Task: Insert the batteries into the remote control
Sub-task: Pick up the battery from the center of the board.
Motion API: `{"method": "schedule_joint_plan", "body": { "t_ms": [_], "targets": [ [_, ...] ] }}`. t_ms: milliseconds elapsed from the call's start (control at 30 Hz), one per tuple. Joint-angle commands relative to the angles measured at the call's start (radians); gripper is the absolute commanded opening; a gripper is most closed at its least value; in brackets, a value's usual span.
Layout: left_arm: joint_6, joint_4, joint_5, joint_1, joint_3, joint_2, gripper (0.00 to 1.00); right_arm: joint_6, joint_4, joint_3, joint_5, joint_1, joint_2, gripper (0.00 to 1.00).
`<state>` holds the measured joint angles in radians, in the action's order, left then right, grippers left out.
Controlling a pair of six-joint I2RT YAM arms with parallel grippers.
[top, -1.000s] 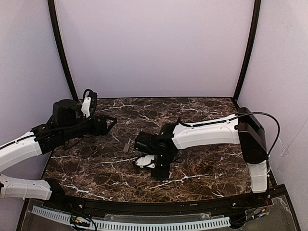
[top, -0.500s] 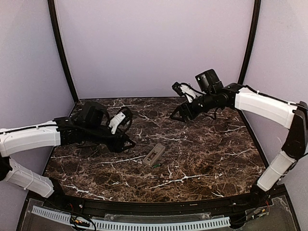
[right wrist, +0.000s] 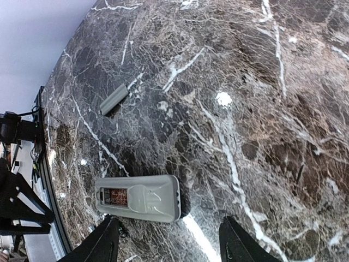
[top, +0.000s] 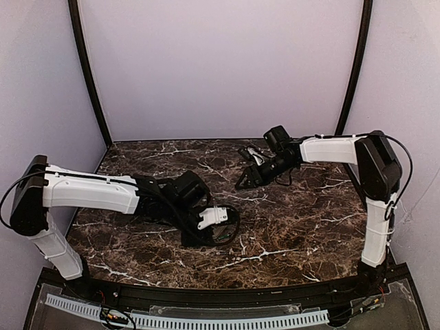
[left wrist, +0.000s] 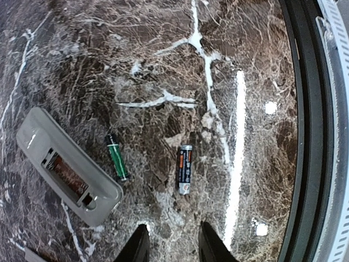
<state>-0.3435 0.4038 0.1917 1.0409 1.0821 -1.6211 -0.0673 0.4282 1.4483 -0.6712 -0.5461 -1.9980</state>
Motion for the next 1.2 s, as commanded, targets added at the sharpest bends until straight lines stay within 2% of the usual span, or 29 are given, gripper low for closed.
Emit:
{"method": "schedule_joint_plan", "body": {
  "t_ms": [0,233,667,867,1000,1167],
  "targets": [
    [-0.102,0.072,-0.058,0.031,0.062,-0.084,0.31,-0.009,-0.055,0.068,-0.111,0.005,-0.063,0.61],
    [-0.14,0.042,-0.084,0.068,0.113,-0.182,0.27,-0.014,-0.066,0.099,-0.199,0.005,-0.146,0.52],
    [-0.173,0.049,-0.04,0.09,0.171,-0.28,0.26,-0.034,-0.087,0.105,-0.254,0.0,-0.198,0.49],
    [-0.167,0.059,-0.039,0.094,0.173,-0.297,0.23,-0.034,-0.087,0.089,-0.253,-0.014,-0.201,0.45],
    [-0.157,0.063,-0.053,0.098,0.173,-0.308,0.18,-0.033,-0.086,0.06,-0.245,-0.015,-0.195,0.44],
    [-0.118,0.078,-0.07,0.099,0.179,-0.315,0.06,-0.029,-0.088,0.022,-0.22,-0.019,-0.181,0.42]
  ]
}}
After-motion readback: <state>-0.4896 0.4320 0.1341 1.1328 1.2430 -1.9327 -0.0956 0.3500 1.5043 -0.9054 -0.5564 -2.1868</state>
